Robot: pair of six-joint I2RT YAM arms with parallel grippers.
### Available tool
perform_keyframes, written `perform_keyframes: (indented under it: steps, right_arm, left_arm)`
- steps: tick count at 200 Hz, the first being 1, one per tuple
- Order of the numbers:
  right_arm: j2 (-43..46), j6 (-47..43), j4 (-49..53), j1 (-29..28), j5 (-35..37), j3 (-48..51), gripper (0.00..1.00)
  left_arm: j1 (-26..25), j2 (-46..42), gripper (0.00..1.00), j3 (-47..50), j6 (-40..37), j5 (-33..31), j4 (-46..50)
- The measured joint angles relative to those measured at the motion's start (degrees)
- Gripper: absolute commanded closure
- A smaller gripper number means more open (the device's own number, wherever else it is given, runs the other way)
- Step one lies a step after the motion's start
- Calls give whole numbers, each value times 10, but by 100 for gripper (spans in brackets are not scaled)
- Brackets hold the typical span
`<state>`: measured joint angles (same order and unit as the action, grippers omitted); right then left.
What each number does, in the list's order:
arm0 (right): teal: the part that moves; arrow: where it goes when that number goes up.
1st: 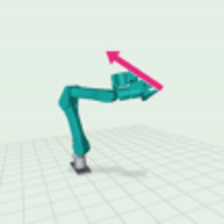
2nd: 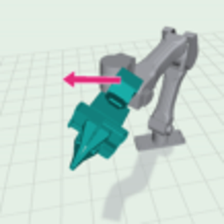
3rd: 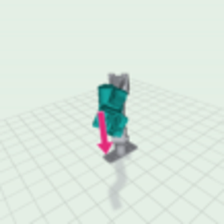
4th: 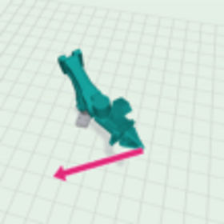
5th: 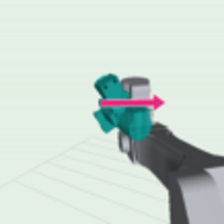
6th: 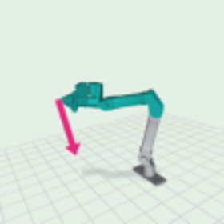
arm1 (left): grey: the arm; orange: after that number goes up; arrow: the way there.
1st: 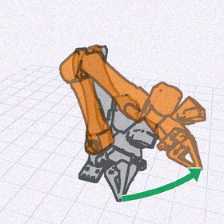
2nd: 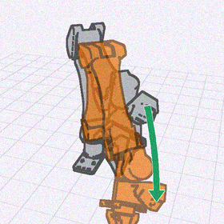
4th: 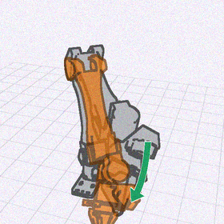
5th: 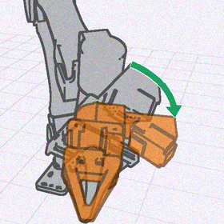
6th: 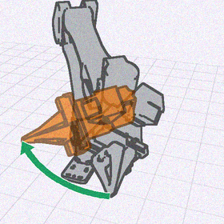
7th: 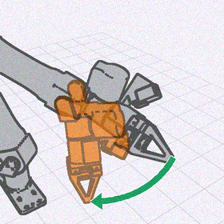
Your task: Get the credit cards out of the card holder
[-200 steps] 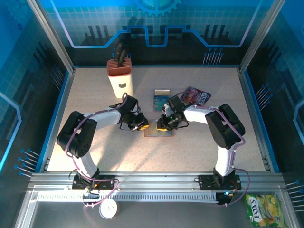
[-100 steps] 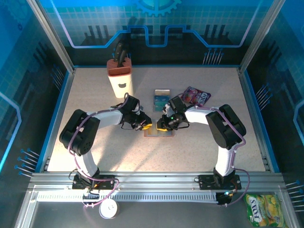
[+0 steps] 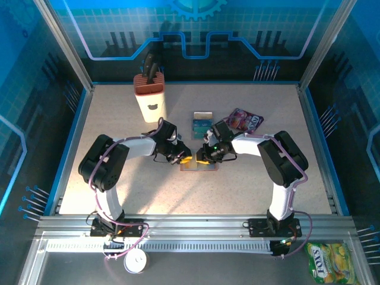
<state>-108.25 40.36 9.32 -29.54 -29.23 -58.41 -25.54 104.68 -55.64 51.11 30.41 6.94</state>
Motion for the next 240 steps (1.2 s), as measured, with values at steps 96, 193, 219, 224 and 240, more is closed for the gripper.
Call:
perform_keyframes:
  steps: [96,193,219,224,240]
  right_arm:
    - [64,4,8,12,3,12,73]
    - [146,-16,37,74,5,62,73]
    - [160,-24,48,94,5,71,72]
    - [163,-26,50,98,6,71,72]
    - [174,-34,56,106,7,73,72]
  left_arm:
    - [-17,0,82,-42,0,5,7]
    - [-60,51,82,-119,1,5,22]
    - [-71,64,77,-139,5,5,27]
    - [-73,68,76,-142,7,5,27]
    - [-79,81,72,-155,15,5,26]
